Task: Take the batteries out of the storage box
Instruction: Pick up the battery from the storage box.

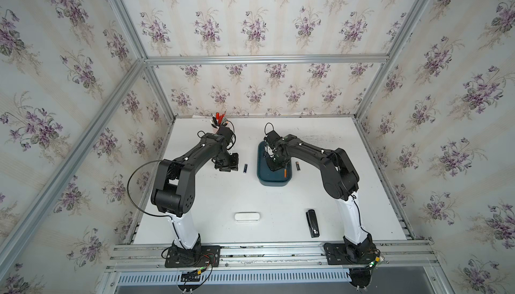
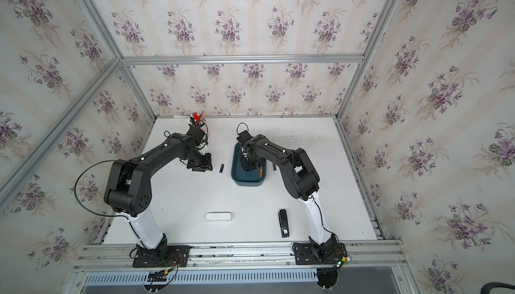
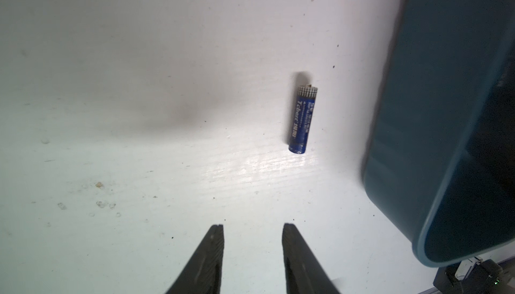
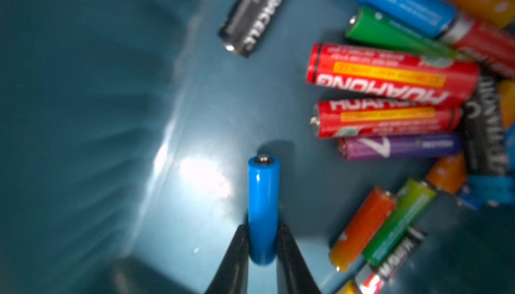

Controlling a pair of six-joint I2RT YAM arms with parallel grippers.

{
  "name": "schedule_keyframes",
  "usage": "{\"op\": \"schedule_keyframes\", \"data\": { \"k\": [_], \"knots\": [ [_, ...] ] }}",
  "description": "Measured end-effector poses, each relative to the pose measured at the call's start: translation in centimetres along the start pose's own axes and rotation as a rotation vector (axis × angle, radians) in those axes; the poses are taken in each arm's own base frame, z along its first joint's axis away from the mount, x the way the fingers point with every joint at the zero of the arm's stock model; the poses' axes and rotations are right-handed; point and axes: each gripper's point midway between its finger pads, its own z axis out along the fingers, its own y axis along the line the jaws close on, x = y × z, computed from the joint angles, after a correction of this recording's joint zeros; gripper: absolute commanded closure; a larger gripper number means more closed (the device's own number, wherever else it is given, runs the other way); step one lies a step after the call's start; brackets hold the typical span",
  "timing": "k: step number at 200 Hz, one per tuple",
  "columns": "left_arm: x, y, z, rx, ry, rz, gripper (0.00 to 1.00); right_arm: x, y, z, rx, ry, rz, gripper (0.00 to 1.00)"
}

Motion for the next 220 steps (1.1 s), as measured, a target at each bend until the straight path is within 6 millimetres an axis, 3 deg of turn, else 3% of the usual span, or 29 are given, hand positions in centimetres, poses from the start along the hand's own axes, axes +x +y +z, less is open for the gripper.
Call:
{"op": "schedule_keyframes", "data": {
  "k": [80,156,220],
  "knots": [
    [0.0,-0.1,0.0,0.004,0.000,0.000,0.60,-1.1,-0.1,0.3,0.019,-0.005,-0.012,0.70],
    [0.0,-0.2,-0.4,0.006,-0.010,0.003,0.61,-1.6,-0.2,0.5,0.015,-0.013,-0.004,0.84],
    [0.1,-0.8,-1.5,0.014,-0.033,0.019,0.61,-1.9,0.0,-1.3,-0.006,-0.041,0.046,0.86]
  ]
}}
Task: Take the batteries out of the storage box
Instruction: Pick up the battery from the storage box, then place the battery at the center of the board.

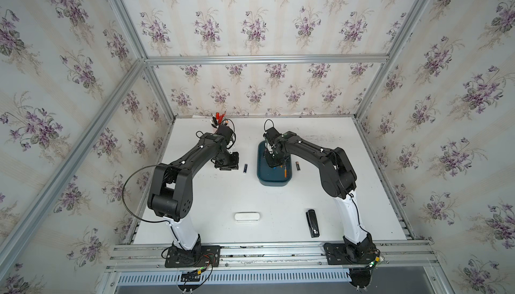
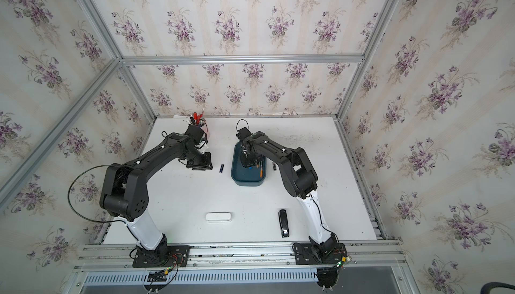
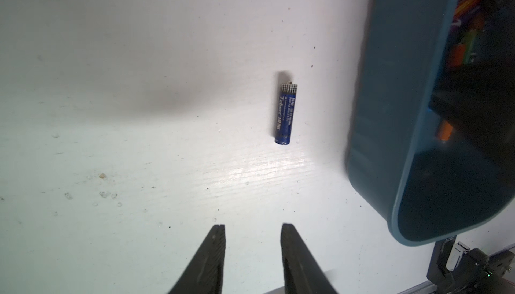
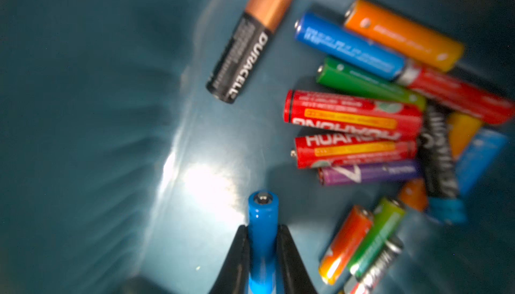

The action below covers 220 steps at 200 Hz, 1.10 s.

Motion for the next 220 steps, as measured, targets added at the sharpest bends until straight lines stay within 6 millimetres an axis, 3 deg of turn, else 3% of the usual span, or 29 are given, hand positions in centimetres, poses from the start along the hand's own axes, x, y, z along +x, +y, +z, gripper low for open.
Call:
{"op": "schedule_keyframes", "data": {
  "k": [33,74,90,113,126,161,185,220],
  "knots": [
    [0.1,-0.2,-0.1,-0.004,0.000,0.007,0.61,-1.1,-0.1,-3.3,-0.021,-0.064,0.033,0.87],
    [-0.1,-0.7,-0.4,-0.001,-0.007,0.020,0.61,-2.4,-1.9,-7.8,-0.029,-0.148,0.082,0.87],
    [-0.1,-0.8,-0.4,-0.001,-0.005,0.021,0.61,-2.3,-3.5,-9.2,-0.028,-0.166,0.114,0.86],
    [0.0,-0.9,-0.5,-0.002,-0.002,0.022,0.61,-1.5,-8.0,-10.2,0.017,-0.175,0.193,0.86],
    [-0.1,-0.9,-0.5,-0.005,-0.002,0.023,0.61,-0.4,-10.2,-10.2,0.046,-0.161,0.233,0.86],
    [-0.3,-0.8,-0.3,-0.011,0.004,0.022,0.61,2.8,-13.5,-8.2,0.074,-0.097,0.280,0.86],
    [-0.4,-0.8,-0.1,-0.013,0.008,0.021,0.60,4.5,-14.7,-6.4,0.090,-0.052,0.298,0.86],
    [-0.5,-0.8,0.2,-0.018,0.016,0.021,0.60,5.3,-14.6,-4.0,0.073,-0.015,0.287,0.86]
  ]
}}
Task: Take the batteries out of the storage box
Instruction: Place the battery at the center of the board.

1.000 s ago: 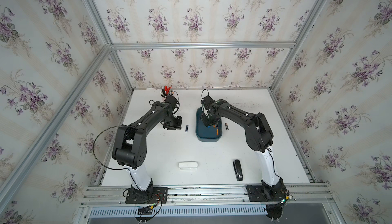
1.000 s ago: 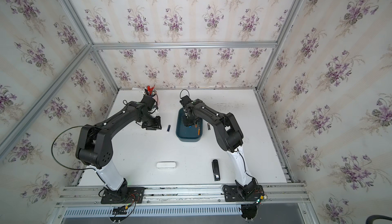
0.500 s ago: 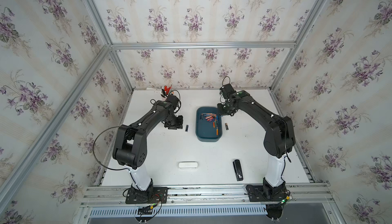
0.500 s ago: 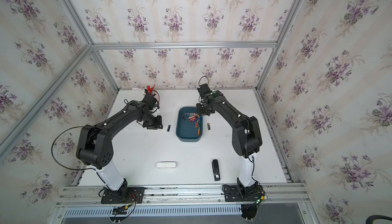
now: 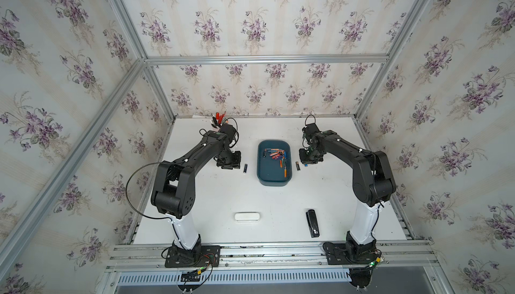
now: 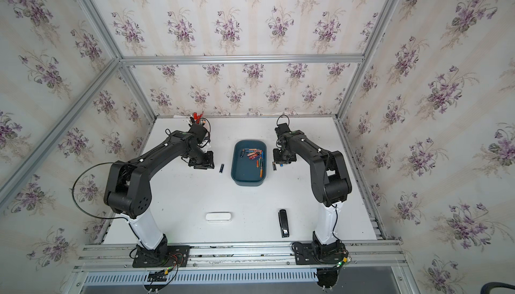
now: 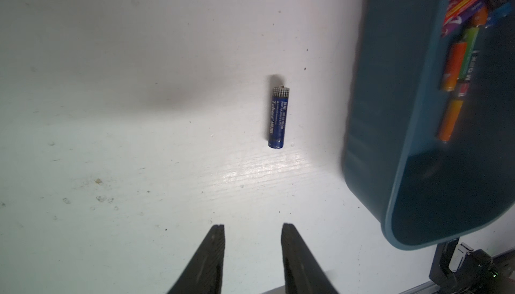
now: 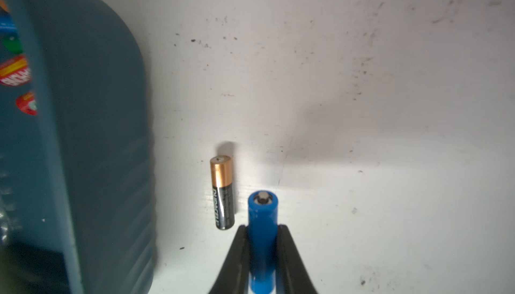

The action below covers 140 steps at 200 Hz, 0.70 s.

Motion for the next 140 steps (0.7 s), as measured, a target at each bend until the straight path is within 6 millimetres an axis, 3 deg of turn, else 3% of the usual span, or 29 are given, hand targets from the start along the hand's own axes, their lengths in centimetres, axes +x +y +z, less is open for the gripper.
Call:
{"op": "schedule_keyframes", "data": {
  "k": [53,140],
  "knots": [
    [0.1,0.1,0.3,-0.003,0.011,-0.002,0.60,0.1,-0.1,1.8,0.005,0.020,-0.002,0.85],
    [0.1,0.0,0.5,-0.004,0.015,-0.001,0.59,0.8,-0.3,3.1,0.008,0.047,-0.008,0.82]
  ]
}}
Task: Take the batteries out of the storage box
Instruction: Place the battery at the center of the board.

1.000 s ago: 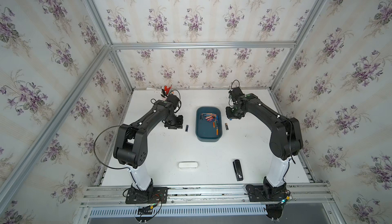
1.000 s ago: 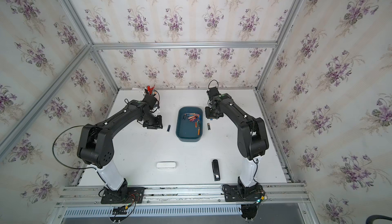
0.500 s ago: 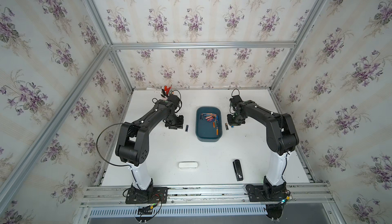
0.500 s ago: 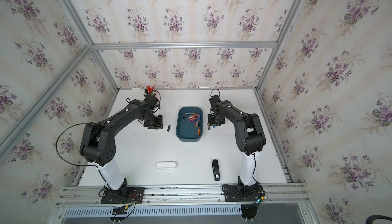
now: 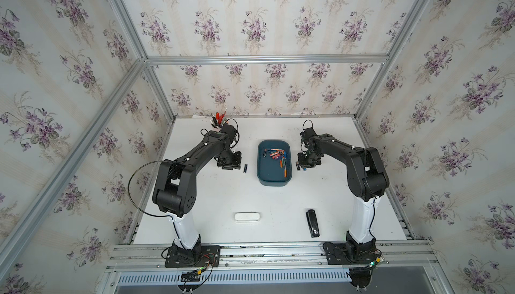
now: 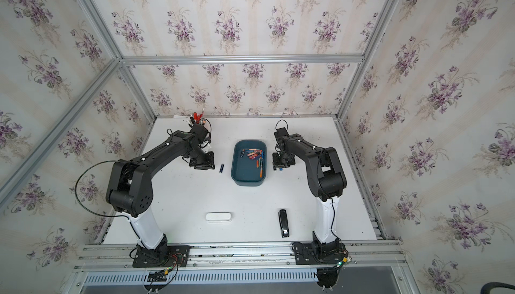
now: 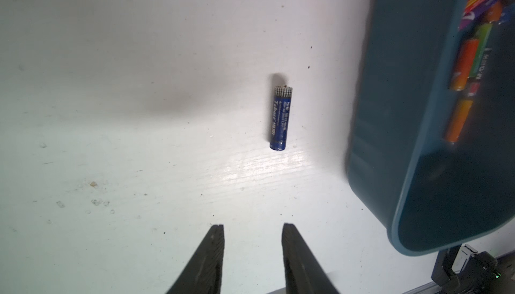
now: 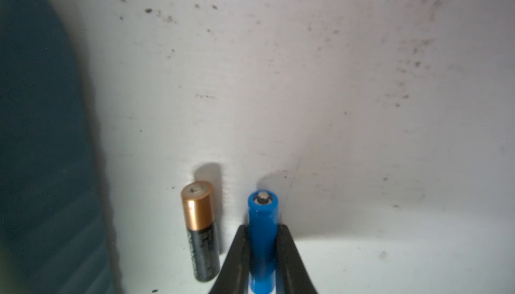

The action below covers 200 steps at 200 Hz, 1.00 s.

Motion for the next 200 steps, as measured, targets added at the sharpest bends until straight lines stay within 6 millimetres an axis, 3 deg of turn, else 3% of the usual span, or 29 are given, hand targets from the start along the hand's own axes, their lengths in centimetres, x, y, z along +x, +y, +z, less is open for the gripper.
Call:
{"op": "schedule_keyframes", "data": {
  "k": [138,170,200],
  "knots": [
    [-0.3,-0.4,-0.5,-0.003,-0.010,0.010,0.58,-0.9,0.2,-0.7,0.001,-0.011,-0.019,0.70],
    [-1.1,-1.1,-1.4,-0.005,-0.038,0.027,0.57,-1.1,0.3,-1.1,-0.001,-0.018,-0.019,0.66],
    [-1.8,-2.4,-2.3,-0.010,-0.057,0.056,0.57,-2.0,0.5,-2.7,-0.009,-0.056,-0.021,0.66]
  ]
}}
